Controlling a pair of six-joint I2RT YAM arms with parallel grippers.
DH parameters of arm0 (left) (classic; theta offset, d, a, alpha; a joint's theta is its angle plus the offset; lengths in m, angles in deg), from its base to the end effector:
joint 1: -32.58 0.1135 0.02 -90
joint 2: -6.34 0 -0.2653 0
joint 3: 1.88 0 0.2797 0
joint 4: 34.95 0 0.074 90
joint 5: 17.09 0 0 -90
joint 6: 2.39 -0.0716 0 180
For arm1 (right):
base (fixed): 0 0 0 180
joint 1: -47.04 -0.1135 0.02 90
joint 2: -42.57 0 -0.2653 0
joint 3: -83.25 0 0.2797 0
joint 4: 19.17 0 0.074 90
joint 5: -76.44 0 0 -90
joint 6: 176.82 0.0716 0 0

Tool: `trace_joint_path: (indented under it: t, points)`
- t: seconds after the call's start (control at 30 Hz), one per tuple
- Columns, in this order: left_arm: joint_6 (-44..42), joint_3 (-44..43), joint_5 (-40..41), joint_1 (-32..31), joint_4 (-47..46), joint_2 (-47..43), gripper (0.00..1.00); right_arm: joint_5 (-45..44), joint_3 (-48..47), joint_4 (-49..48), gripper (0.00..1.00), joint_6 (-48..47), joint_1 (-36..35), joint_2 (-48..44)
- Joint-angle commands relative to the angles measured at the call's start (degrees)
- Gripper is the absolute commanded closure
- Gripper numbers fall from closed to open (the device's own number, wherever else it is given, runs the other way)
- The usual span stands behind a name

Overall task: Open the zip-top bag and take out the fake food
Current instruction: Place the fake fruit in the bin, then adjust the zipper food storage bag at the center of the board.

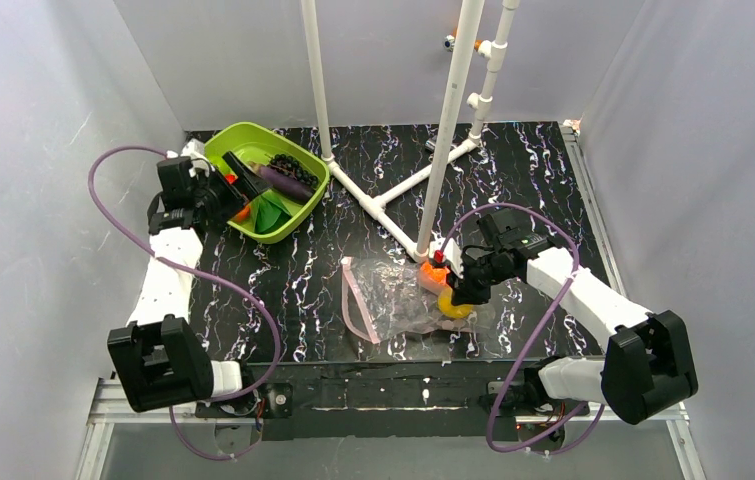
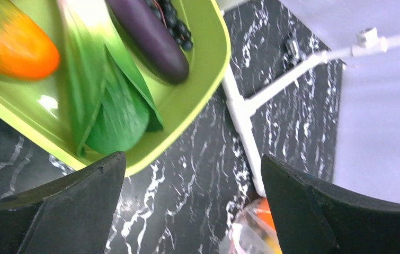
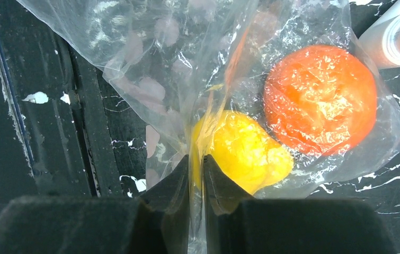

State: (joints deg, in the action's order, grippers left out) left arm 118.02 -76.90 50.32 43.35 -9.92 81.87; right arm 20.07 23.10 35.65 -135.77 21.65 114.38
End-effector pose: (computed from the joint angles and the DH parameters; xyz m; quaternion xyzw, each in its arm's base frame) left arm 0.3586 0.0402 0.3075 -0.1939 0.8133 -0.2525 0.4871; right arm 0.2219 0.1492 0.1865 -0.6132 0.7111 0.2374 0.2488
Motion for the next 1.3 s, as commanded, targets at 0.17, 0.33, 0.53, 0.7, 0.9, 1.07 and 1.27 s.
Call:
trace_joint_path:
  t: [0.17, 0.33, 0.53, 0.7, 0.9, 1.07, 1.27]
  points:
    - [-1.37, 1.92, -16.99, -4.98, 2.04, -4.56, 0.01, 1.13, 0.40, 0.93, 0.80, -0.84, 1.19, -1.50]
    - [-6.14, 1.74, -16.95, -12.10, 7.58, -6.24, 0.00, 1.35, 0.37, 1.09, 0.80, -0.80, 1.76, -1.80]
    - [-7.24, 4.36, -20.38, -16.49, 9.50, -9.25, 0.00, 1.63, 0.31, 1.25, 0.79, -0.85, 3.46, -2.78]
    - [-6.11, 6.80, -20.85, -22.97, 9.16, -10.37, 0.00, 2.99, 0.57, 1.47, 0.78, -0.89, 5.28, -3.99]
    - [-0.90, 10.74, -19.09, -31.77, 3.16, -10.33, 0.00, 3.17, 0.57, 1.80, 0.78, -1.06, 6.16, -3.74]
    - [1.28, 13.15, -16.53, -37.79, -0.07, -9.26, 0.00, 3.46, 0.61, 1.88, 0.78, -1.20, 6.65, -3.60]
    - [3.60, 16.55, -15.41, -40.63, -3.19, -10.34, 0.00, 3.64, 0.57, 2.08, 0.78, -1.28, 6.90, -3.40]
